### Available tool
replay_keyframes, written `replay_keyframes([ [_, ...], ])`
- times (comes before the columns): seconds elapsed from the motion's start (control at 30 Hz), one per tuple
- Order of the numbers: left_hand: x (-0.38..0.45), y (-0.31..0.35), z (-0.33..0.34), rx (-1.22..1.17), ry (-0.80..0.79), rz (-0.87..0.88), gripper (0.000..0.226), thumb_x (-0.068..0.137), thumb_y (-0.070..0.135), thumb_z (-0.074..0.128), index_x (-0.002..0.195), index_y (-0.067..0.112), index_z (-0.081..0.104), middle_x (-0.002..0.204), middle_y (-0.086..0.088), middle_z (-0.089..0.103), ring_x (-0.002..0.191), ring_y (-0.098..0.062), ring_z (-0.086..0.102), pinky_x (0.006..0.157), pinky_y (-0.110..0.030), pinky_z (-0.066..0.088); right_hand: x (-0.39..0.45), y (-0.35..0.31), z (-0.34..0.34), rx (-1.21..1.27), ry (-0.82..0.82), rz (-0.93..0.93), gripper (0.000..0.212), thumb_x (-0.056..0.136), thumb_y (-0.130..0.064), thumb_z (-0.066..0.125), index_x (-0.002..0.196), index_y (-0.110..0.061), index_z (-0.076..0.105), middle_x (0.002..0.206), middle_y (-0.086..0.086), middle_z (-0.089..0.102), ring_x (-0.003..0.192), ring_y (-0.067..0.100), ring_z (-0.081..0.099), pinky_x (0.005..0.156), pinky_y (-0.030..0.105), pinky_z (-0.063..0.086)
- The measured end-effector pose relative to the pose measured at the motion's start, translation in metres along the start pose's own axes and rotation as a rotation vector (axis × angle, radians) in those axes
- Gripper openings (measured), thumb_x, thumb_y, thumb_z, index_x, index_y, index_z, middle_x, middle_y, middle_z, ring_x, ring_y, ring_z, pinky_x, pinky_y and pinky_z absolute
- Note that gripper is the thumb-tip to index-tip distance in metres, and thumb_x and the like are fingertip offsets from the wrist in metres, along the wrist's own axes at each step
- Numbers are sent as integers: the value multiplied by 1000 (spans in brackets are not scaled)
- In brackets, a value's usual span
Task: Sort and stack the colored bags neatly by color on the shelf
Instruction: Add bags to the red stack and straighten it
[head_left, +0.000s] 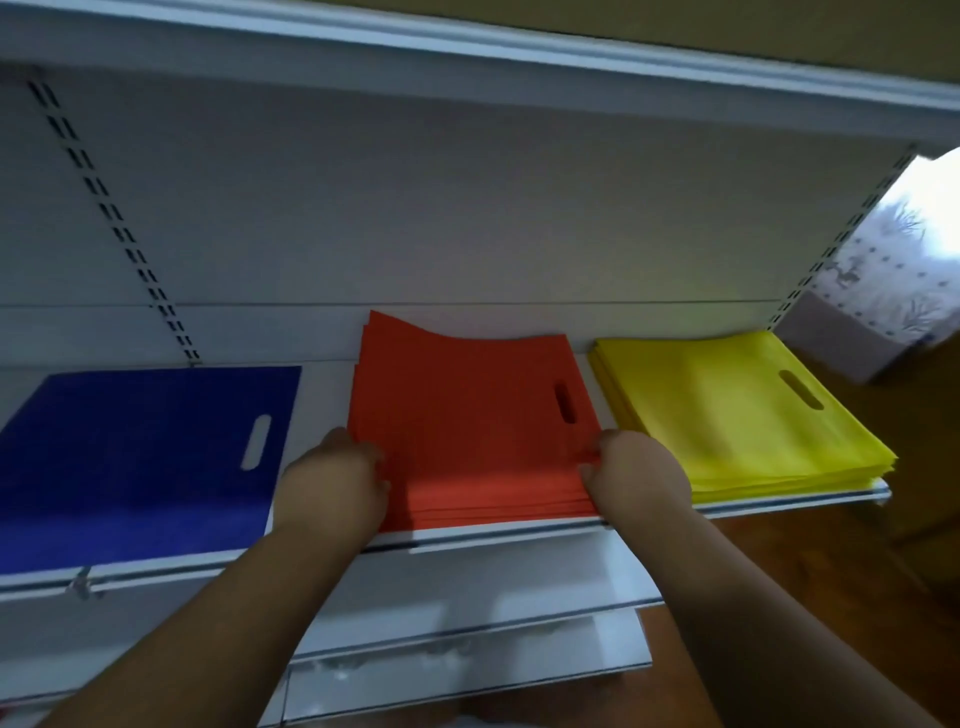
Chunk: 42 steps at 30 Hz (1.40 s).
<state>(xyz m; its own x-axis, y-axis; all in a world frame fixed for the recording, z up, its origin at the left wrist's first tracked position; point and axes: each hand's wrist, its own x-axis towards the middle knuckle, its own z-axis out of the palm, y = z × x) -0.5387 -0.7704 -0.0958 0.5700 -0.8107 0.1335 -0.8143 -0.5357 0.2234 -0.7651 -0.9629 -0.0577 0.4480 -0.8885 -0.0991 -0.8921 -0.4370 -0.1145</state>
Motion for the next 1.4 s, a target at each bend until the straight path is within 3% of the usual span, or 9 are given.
replay_keyframes([
  [0.13, -6, 1, -5, 2, -21, -38, 24, 65, 22, 85, 87, 17, 77, 86, -13, 58, 53, -31, 59, 51, -31, 50, -6, -11, -7, -47, 15, -40, 21, 90, -38, 57, 97, -19, 63, 102, 5, 65, 95, 27, 63, 66, 28, 39],
  [0.27, -21, -4, -18, -98, 57, -66, 36, 80, 37, 75, 112, 21, 70, 101, -7, 59, 71, -26, 64, 60, -33, 54, -14, -53, -14, 55, 92, -236, 36, 90, -43, 60, 119, -23, 65, 118, 6, 63, 107, 27, 61, 82, 33, 48],
  [0.43, -76, -59, -45, -215, 109, -142, 41, 84, 38, 70, 123, 25, 64, 104, 1, 56, 71, -20, 62, 65, -35, 54, -48, -152, -14, 234, 126, -485, 42, 91, -38, 61, 130, -21, 61, 128, 6, 61, 115, 26, 59, 93, 34, 47],
  [0.57, -139, -142, -78, -233, 162, -228, 49, 86, 37, 70, 132, 27, 57, 122, 0, 50, 76, -17, 60, 73, -31, 48, -106, -252, -5, 357, 94, -640, 44, 98, -36, 51, 139, -21, 50, 114, 0, 65, 110, 25, 59, 86, 33, 44],
  [0.67, -194, -216, -108, -179, 223, -290, 46, 88, 39, 66, 132, 33, 55, 113, 5, 57, 90, -19, 63, 68, -31, 46, -159, -335, 8, 433, 50, -769, 47, 101, -38, 45, 147, -26, 40, 120, -6, 59, 116, 20, 55, 101, 42, 41],
  [0.77, -249, -289, -139, -99, 279, -384, 46, 89, 41, 64, 133, 37, 52, 92, 13, 61, 76, -12, 60, 57, -25, 38, -208, -419, 21, 478, 76, -925, 47, 99, -37, 50, 144, -24, 44, 139, -2, 45, 107, 21, 58, 87, 36, 45],
  [0.9, -324, -362, -178, -100, 263, -608, 55, 92, 46, 57, 143, 42, 36, 86, 17, 63, 71, -7, 57, 57, -28, 45, -273, -517, 39, 518, 1, -1081, 46, 94, -35, 59, 138, -22, 52, 133, 0, 47, 90, 24, 62, 78, 34, 47],
  [1.07, -362, -437, -203, -141, 389, -748, 54, 91, 44, 60, 141, 42, 39, 91, 16, 63, 79, -7, 59, 64, -29, 50, -309, -614, 50, 526, -28, -1228, 49, 95, -38, 56, 141, -26, 46, 124, -4, 55, 85, 16, 56, 73, 29, 42],
  [1.4, -346, -585, -219, -160, 441, -893, 56, 92, 46, 58, 143, 46, 33, 90, 21, 56, 72, -1, 56, 59, -21, 52, -295, -811, 91, 470, -338, -1157, 65, 93, -38, 58, 150, -32, 28, 84, -8, 58, 77, 9, 55, 65, 29, 44],
])
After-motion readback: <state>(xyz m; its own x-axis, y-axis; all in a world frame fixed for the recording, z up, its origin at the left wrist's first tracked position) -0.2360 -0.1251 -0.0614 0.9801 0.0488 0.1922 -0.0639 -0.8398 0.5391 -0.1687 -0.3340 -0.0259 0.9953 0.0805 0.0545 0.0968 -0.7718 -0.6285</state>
